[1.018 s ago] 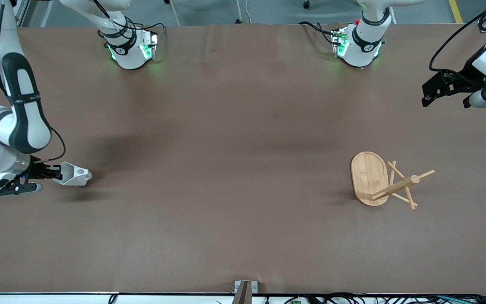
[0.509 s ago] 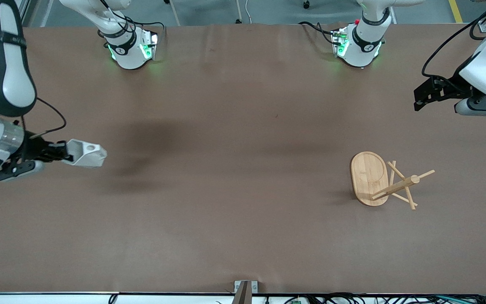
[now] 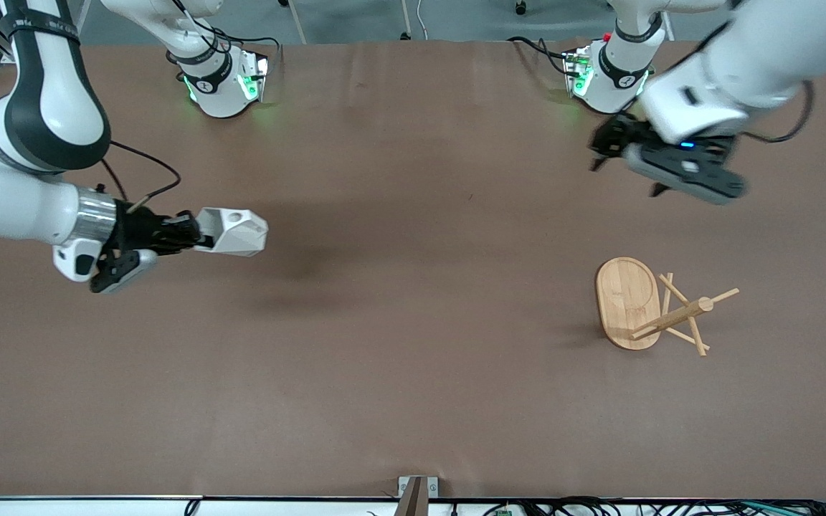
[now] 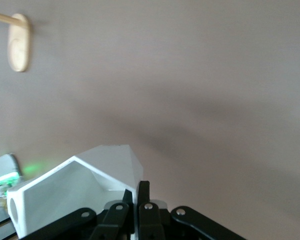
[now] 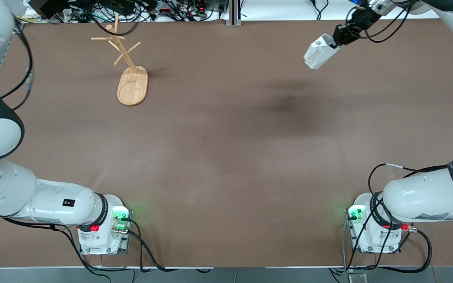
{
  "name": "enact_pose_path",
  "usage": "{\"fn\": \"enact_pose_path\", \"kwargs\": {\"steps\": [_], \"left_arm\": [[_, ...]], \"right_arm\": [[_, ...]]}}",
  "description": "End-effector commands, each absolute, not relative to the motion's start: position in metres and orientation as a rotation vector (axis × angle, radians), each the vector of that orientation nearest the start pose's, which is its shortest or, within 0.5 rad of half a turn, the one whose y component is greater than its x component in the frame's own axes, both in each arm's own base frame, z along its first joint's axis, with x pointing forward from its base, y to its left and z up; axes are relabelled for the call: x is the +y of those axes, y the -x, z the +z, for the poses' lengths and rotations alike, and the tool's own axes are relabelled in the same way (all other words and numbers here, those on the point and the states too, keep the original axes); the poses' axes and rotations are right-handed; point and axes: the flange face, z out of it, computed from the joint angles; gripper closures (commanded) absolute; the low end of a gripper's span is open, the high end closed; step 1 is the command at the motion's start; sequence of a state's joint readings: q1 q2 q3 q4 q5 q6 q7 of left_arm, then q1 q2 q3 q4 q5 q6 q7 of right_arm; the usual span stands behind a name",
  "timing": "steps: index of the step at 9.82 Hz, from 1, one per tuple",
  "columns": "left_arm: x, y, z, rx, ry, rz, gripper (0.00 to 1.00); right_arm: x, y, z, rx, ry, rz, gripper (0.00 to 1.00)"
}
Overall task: Hang cup on rack
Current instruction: 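Lift the cup with the right gripper while the left gripper approaches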
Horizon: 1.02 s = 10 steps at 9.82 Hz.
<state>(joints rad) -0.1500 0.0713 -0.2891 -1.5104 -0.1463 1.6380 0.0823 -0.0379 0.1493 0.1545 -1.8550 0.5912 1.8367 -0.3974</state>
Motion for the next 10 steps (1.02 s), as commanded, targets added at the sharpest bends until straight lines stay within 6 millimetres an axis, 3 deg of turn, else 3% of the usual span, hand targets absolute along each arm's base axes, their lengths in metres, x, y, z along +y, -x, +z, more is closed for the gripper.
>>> {"fn": "enact_pose_path", "kwargs": {"steps": [1,4,6,8,10], "left_arm": [[-0.309,-0.523,0.592,1.183,3.18,-0.065,0.0],[-0.361,-0.503,0.581,1.383,3.176,-0.183,0.0],[-0.382,-0.489,0.58,1.439,3.184,-0.218,0.0],[-0.393,-0.48,0.581,1.487,3.167,-0.223,0.0],[-0.409,-0.465,0.578,1.543,3.14,-0.234,0.0]], "right_arm": [[0.145,-0.575,0.451,-0.347,2.371,0.094,1.0],[0.208,-0.567,0.442,-0.322,2.164,0.146,1.0],[0.243,-0.564,0.433,-0.31,2.055,0.189,0.99],[0.265,-0.566,0.416,-0.305,1.947,0.2,0.99],[0.279,-0.565,0.412,-0.286,1.855,0.188,0.99]]}}
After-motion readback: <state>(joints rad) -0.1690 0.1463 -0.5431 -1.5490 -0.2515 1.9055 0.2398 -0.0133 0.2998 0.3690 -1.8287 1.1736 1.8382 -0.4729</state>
